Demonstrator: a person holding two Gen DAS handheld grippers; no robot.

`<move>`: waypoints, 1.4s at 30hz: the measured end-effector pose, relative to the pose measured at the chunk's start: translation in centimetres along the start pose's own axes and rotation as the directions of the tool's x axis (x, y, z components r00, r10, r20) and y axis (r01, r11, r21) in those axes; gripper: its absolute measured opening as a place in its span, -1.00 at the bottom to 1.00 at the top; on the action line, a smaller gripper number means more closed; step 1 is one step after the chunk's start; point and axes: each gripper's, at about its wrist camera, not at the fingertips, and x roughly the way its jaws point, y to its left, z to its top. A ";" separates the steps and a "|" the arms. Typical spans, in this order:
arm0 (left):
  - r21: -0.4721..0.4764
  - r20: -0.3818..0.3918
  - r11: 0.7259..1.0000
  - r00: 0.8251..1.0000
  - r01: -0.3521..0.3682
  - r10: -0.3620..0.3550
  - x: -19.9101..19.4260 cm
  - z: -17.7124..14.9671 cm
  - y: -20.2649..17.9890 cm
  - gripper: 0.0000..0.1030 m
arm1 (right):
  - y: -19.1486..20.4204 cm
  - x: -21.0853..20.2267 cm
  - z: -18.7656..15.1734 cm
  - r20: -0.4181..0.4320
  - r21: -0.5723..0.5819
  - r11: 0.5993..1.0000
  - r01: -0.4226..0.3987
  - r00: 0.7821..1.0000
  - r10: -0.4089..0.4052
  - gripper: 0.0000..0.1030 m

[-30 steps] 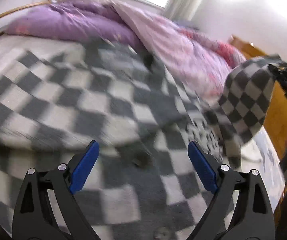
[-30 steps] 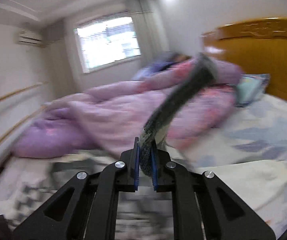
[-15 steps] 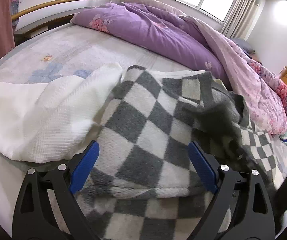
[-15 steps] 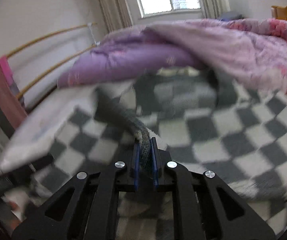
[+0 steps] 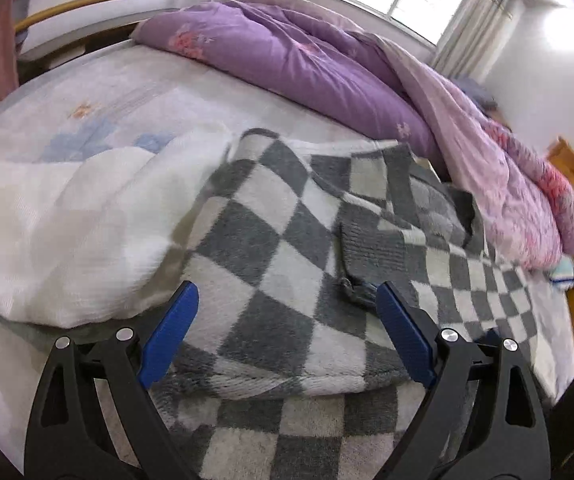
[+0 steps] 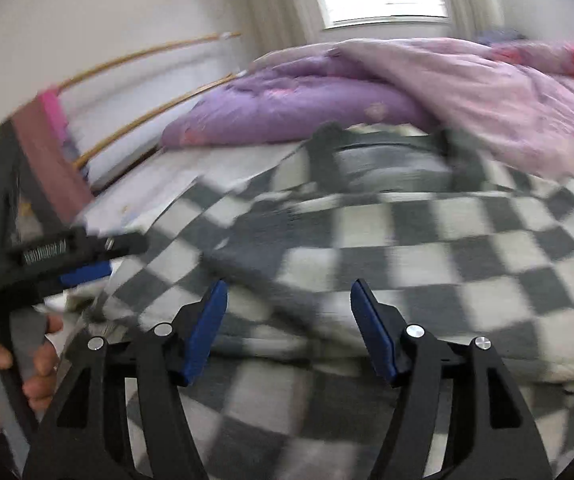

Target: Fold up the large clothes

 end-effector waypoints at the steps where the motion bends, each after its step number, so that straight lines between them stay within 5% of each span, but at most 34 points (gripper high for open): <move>1: 0.016 -0.003 1.000 1.000 -0.004 0.004 0.2 0.0 -0.2 0.75 | -2.1 -0.8 0.5 0.008 0.034 0.998 0.046 0.999 -0.046 0.19; 7: 0.042 -0.006 0.999 1.000 -0.029 0.029 0.7 0.5 0.2 0.75 | -15.8 -4.8 2.3 -0.018 0.298 0.912 0.283 0.956 -0.291 -0.05; 9: 0.046 0.004 0.998 0.999 -0.039 0.039 0.7 0.8 0.5 0.75 | -18.9 -4.9 1.7 -0.051 0.366 0.882 0.296 0.953 -0.299 -0.36; 11: 0.047 0.004 0.998 0.999 -0.043 0.043 0.8 1.1 0.9 0.75 | -21.4 -3.2 0.5 -0.137 0.418 0.869 0.264 0.964 -0.227 -0.46; 13: 0.035 -0.004 0.999 1.000 -0.028 0.028 0.9 1.5 1.3 0.75 | -21.5 -1.7 0.0 -0.199 0.362 0.883 0.299 0.950 -0.241 -0.49; 16: -0.018 -0.030 0.999 0.999 0.027 -0.027 1.3 2.8 2.4 0.75 | -20.2 -1.7 1.3 -0.234 0.285 0.902 0.324 0.936 -0.262 -0.40; 19: -0.056 -0.010 0.995 0.996 0.083 -0.083 0.9 4.8 3.4 0.75 | -20.4 -3.6 2.9 -0.169 0.310 0.919 0.244 0.965 -0.199 -0.20; 20: -0.057 -0.013 0.995 0.997 0.078 -0.079 1.1 5.6 3.6 0.75 | -20.7 -3.8 3.6 -0.148 0.318 0.919 0.235 0.969 -0.197 0.04; 30: -0.049 -0.114 0.999 0.993 0.014 -0.020 6.3 9.0 4.4 0.72 | -26.9 0.0 7.0 -0.172 0.480 0.863 0.158 0.982 -0.084 0.09; 32: 0.003 -0.115 0.999 0.992 0.046 -0.046 7.1 9.3 3.6 0.59 | -27.5 0.8 7.2 -0.185 0.490 0.856 0.163 0.979 -0.081 0.10; 35: 0.081 -0.168 0.997 0.985 -0.010 0.024 9.3 9.3 2.9 0.43 | -28.6 2.6 7.2 -0.228 0.517 0.836 0.186 0.971 -0.075 0.12; 42: 0.055 -0.194 0.998 0.981 -0.019 0.029 11.3 9.3 3.5 -0.08 | -29.6 4.5 7.4 -0.236 0.544 0.822 0.167 0.971 -0.041 0.17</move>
